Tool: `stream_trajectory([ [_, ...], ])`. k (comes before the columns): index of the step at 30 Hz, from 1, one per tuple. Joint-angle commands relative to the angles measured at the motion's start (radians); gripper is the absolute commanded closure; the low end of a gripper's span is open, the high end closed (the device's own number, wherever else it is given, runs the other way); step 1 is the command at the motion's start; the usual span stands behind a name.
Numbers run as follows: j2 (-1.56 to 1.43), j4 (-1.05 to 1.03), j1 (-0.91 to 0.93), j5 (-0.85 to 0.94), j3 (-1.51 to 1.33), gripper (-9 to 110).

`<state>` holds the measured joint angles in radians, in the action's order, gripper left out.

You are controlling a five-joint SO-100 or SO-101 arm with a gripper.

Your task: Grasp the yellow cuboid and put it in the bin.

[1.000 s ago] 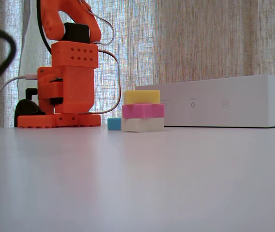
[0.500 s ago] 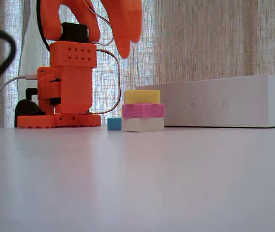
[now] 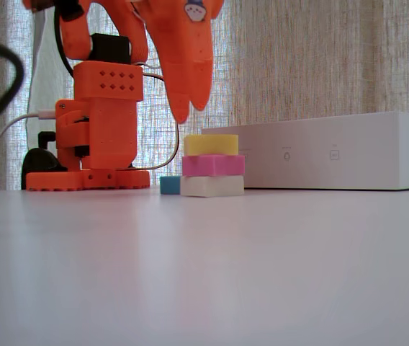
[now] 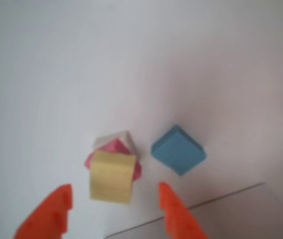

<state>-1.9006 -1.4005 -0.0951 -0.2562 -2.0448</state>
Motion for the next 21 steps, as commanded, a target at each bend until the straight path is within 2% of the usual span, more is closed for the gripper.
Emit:
stream_trajectory([
  [1, 0.006, 0.017, 0.005, 0.008, -0.002, 80],
  [21, 0.051, 0.123, 0.005, 0.021, -0.043, 83],
])
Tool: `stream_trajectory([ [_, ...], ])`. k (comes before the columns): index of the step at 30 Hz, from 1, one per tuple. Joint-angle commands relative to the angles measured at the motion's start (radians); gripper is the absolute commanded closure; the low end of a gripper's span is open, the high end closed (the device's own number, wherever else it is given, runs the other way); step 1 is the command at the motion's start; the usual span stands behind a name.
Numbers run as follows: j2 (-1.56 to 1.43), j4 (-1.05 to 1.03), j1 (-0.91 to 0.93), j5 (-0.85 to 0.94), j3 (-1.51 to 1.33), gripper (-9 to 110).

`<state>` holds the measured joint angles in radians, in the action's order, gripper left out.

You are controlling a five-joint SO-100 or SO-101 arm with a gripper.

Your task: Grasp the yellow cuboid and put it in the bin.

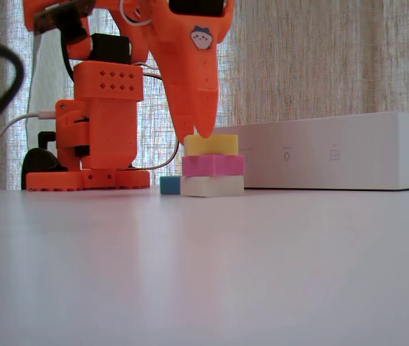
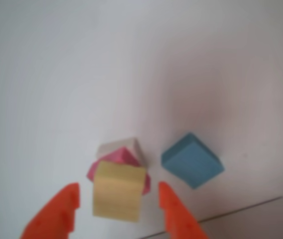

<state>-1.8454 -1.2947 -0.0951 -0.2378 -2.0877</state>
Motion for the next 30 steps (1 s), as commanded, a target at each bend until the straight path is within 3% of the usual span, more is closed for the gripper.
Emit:
stream_trajectory([
  [1, -0.005, 0.023, 0.005, 0.005, -0.005, 84],
  [30, -0.006, 0.123, 0.011, 0.014, -0.046, 93],
])
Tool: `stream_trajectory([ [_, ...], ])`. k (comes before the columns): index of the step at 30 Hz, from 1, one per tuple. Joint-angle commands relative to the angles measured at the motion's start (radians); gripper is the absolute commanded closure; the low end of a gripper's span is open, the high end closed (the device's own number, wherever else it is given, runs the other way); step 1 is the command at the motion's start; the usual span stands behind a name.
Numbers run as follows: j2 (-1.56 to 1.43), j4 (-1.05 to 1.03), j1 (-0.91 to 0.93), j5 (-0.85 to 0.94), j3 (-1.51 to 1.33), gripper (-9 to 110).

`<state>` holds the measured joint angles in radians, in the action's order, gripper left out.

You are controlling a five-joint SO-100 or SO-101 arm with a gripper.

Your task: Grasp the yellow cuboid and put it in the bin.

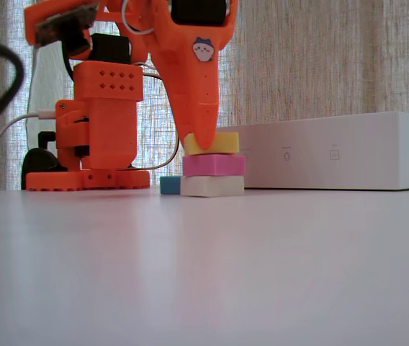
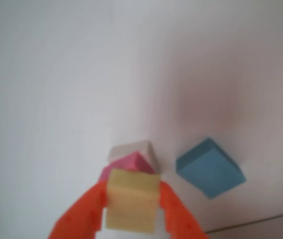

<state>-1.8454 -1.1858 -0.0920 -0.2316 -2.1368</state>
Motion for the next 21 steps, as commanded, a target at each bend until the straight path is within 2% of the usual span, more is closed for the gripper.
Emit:
stream_trajectory([
  [1, -0.008, 0.018, 0.008, 0.008, 0.002, 94],
  [15, -0.02, 0.048, 0.02, 0.031, -0.003, 110],
  [21, -0.037, 0.06, 0.029, 0.049, -0.003, 110],
])
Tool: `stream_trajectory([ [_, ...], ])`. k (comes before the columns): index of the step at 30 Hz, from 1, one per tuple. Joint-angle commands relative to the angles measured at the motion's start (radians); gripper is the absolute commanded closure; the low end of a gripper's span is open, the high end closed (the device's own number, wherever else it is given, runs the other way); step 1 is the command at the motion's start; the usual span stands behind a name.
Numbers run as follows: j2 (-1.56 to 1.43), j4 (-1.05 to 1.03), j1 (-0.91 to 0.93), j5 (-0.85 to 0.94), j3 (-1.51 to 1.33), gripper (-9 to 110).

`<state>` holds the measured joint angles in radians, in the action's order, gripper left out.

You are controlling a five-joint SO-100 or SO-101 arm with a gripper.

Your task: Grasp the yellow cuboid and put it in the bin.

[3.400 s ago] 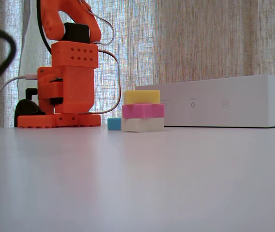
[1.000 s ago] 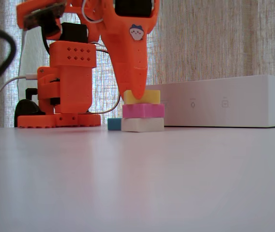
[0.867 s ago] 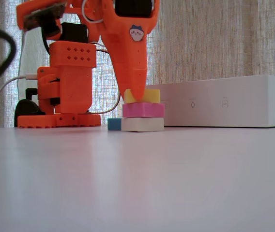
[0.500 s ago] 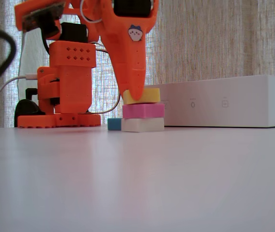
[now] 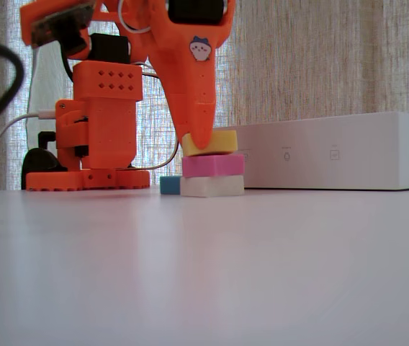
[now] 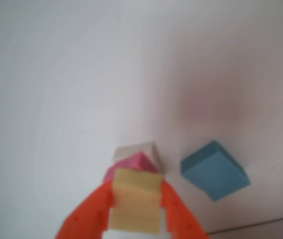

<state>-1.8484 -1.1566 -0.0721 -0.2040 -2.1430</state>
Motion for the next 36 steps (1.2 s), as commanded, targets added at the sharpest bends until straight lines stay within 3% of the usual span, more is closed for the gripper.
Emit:
stream_trajectory([
  [1, -0.038, 0.032, 0.012, 0.026, 0.003, 110],
  [15, -0.311, -0.034, 0.035, 0.15, 0.069, 110],
  [19, -0.434, 0.038, -0.025, 0.229, 0.172, 110],
  [24, -0.62, 0.193, -0.27, 0.359, 0.192, 110],
  [29, -0.712, 0.216, -0.606, 0.502, 0.037, 110],
  [36, -0.558, 0.216, -0.69, 0.566, -0.127, 109],
])
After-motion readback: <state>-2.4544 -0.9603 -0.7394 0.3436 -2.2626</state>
